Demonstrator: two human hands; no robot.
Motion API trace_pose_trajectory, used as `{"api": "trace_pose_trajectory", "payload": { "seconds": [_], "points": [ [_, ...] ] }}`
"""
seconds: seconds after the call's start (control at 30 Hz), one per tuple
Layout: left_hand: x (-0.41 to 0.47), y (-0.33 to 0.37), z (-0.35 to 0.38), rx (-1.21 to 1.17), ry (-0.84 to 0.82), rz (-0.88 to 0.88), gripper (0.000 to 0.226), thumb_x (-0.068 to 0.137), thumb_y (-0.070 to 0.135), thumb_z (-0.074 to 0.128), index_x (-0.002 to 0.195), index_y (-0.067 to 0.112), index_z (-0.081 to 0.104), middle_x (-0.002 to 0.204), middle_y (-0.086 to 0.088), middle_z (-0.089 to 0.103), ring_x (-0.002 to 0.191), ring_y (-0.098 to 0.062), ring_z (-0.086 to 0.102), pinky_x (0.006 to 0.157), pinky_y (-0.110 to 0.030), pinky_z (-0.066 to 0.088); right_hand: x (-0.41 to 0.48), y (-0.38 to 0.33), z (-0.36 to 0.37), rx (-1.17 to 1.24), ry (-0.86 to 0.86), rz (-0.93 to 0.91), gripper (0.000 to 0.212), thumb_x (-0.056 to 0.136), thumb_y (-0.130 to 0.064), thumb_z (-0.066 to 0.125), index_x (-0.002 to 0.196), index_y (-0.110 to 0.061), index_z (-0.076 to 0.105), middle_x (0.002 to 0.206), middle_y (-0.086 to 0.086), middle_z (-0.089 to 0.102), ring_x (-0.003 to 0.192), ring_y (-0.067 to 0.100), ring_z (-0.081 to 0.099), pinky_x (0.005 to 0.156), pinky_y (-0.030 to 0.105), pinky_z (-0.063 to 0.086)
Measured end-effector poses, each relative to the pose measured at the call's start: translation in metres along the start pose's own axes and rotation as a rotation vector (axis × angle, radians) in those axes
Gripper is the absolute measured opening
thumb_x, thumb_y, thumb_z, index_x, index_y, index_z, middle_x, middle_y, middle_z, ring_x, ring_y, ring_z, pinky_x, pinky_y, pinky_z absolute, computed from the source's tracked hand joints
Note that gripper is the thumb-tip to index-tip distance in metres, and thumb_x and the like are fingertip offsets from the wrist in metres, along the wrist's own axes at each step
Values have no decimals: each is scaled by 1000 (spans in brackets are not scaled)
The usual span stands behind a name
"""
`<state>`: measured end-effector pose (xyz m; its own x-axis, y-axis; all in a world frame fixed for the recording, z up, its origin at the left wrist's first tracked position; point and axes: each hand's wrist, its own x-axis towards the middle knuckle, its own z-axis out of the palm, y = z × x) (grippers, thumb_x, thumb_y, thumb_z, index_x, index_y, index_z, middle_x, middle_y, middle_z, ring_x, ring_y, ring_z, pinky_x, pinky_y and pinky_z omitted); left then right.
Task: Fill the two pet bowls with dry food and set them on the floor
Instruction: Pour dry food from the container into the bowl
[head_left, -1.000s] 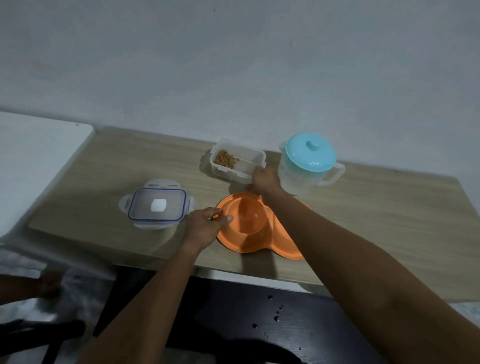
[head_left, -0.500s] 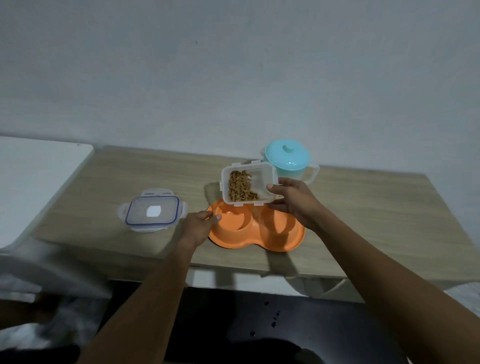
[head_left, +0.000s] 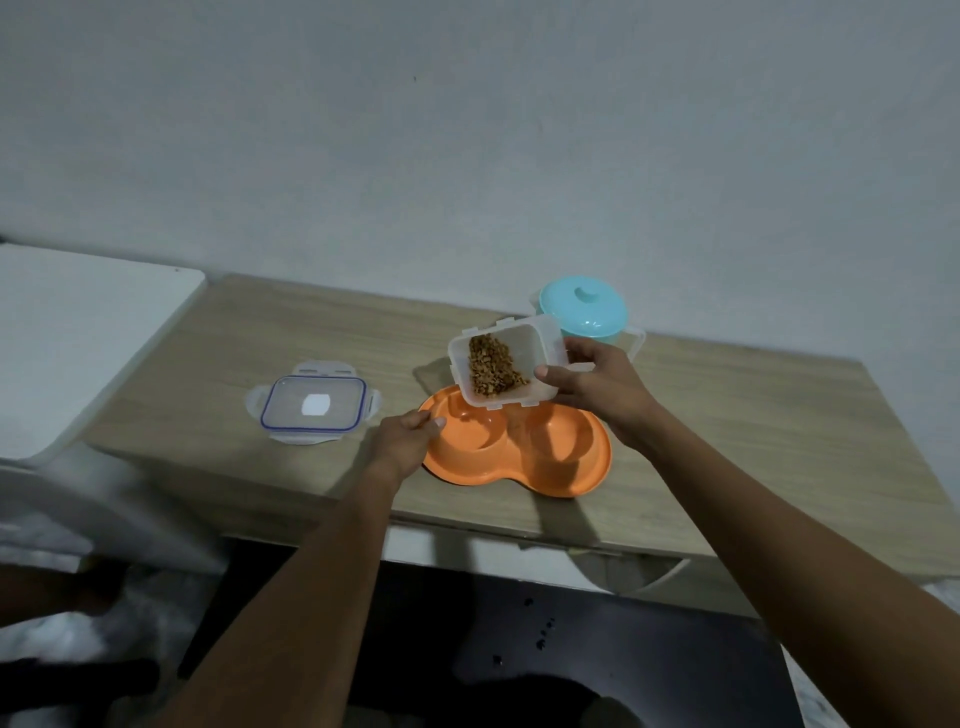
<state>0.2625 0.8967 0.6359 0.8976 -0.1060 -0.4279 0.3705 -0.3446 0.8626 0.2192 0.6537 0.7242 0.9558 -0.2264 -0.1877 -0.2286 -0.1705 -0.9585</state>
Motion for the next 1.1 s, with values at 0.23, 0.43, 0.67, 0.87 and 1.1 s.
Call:
{"api": "trace_pose_trajectory", "payload": {
  "seconds": [0.23, 0.43, 0.67, 0.87, 1.1],
  "points": [
    [5, -4, 0, -12, -1, 5, 49, 94, 25, 64, 138, 6, 55, 148, -8, 49, 135, -24, 48, 115, -38, 35, 3, -2, 1, -82, 1, -27, 55, 82, -17, 85, 132, -7, 64, 127, 14, 65, 109, 33, 70, 88, 51, 62],
    [10, -6, 0, -4, -12, -4, 50, 93, 28, 66, 137, 7, 56, 146, -8, 52, 133, -23, 50, 115, -38, 36, 2, -1, -3, -87, 9, -27, 50, 82, -16, 85, 127, -8, 67, 123, 13, 65, 107, 32, 71, 86, 50, 63],
    [8, -8, -1, 32, 36, -4, 51, 90, 35, 68, 135, 13, 60, 146, -3, 53, 132, -23, 51, 113, -37, 37, 2, -2, -1, -188, -1, -75, 41, 79, -19, 87, 115, -21, 68, 113, 3, 67, 98, 28, 73, 80, 40, 65],
    [7, -7, -1, 17, 30, -5, 50, 90, 33, 68, 134, 10, 60, 146, -3, 53, 132, -22, 51, 113, -37, 37, 4, -5, -2, -197, 11, -74, 56, 81, -21, 86, 131, -10, 66, 123, 9, 66, 102, 27, 71, 77, 34, 64],
    [6, -7, -2, 31, 24, -15, 51, 89, 39, 68, 134, 16, 61, 144, -1, 55, 131, -22, 52, 113, -40, 38, 5, -4, -4, -237, 0, -72, 57, 80, -19, 86, 133, -10, 64, 123, 7, 64, 99, 27, 71, 79, 39, 65]
  ]
}}
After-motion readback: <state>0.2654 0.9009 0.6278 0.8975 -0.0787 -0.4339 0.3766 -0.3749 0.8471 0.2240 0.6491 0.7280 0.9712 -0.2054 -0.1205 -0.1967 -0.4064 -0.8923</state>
